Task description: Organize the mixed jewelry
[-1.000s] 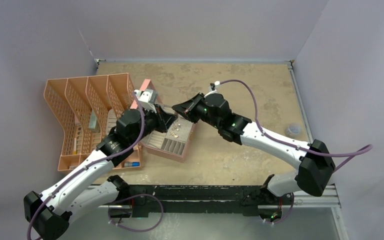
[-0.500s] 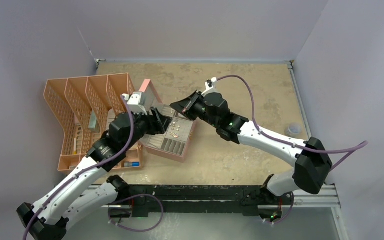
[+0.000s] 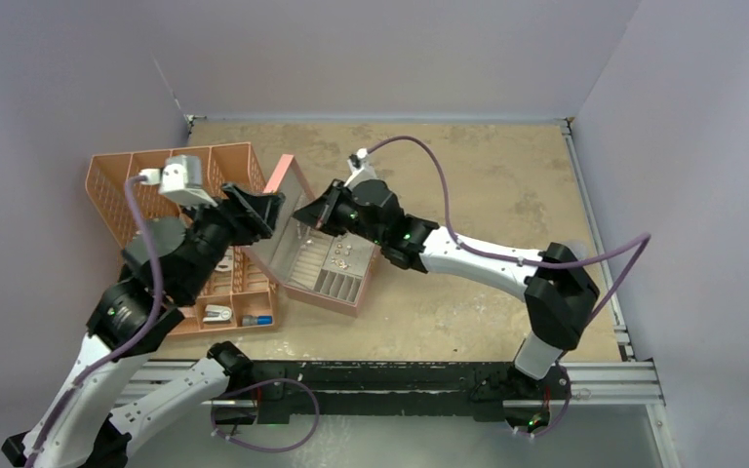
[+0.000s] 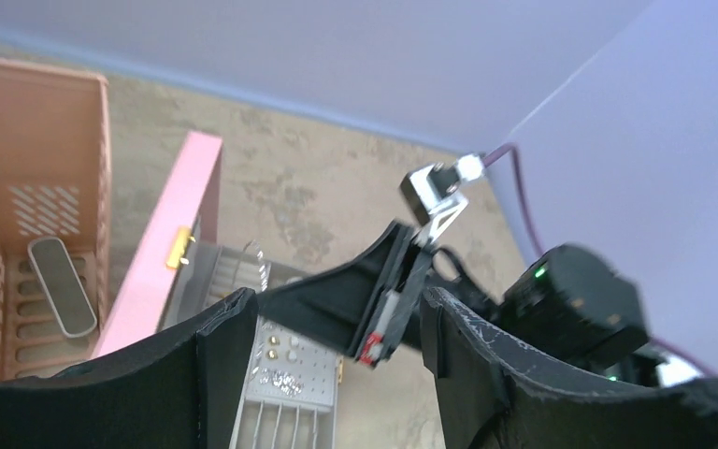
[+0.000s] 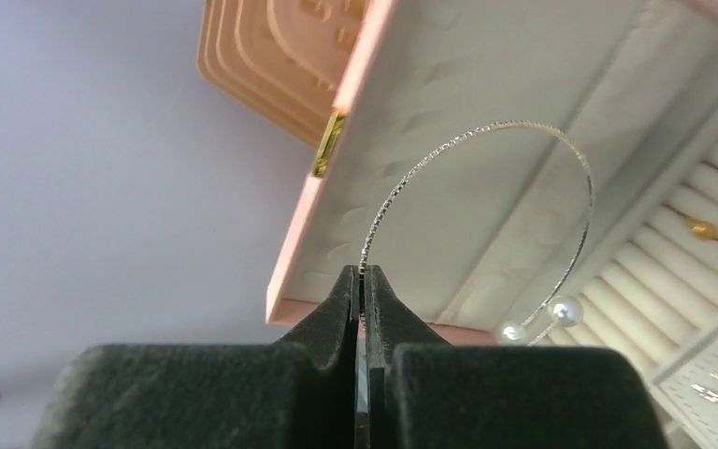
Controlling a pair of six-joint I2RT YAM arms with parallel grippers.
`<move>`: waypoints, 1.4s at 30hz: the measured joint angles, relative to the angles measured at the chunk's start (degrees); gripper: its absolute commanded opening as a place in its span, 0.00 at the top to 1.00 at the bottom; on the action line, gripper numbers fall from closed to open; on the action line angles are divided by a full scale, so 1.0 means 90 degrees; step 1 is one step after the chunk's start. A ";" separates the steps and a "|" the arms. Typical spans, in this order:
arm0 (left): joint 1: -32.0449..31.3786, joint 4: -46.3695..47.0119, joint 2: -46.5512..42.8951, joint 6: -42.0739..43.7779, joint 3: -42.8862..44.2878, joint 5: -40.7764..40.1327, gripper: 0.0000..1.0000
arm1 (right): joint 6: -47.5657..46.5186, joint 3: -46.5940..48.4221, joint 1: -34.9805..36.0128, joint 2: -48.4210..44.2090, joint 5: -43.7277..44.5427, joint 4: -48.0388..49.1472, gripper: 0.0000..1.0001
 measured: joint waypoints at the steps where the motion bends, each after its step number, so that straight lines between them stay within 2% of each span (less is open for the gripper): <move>1: 0.0000 -0.0102 0.0000 0.0002 0.0216 -0.0090 0.36 | -0.0063 0.0107 0.0078 0.0087 -0.0002 -0.0002 1.00; 4: 0.0000 -0.0267 -0.0010 0.0002 0.0670 -0.0308 0.36 | -0.0296 0.0537 0.0296 0.0393 -0.0012 0.0007 1.00; 9: 0.0000 -0.0440 -0.0036 0.0007 0.0760 -0.0481 0.36 | -0.0610 0.1005 0.0505 0.0743 -0.0061 0.0012 1.00; 23: 0.0000 -0.0566 0.0027 0.0034 0.0648 -0.0556 0.36 | -0.1962 0.0821 0.0561 0.0826 -0.0066 0.0435 1.00; 42: 0.0000 -0.0573 0.0036 0.0058 0.0580 -0.0607 0.36 | -0.2686 0.0758 0.0566 0.1294 0.0425 0.0741 1.00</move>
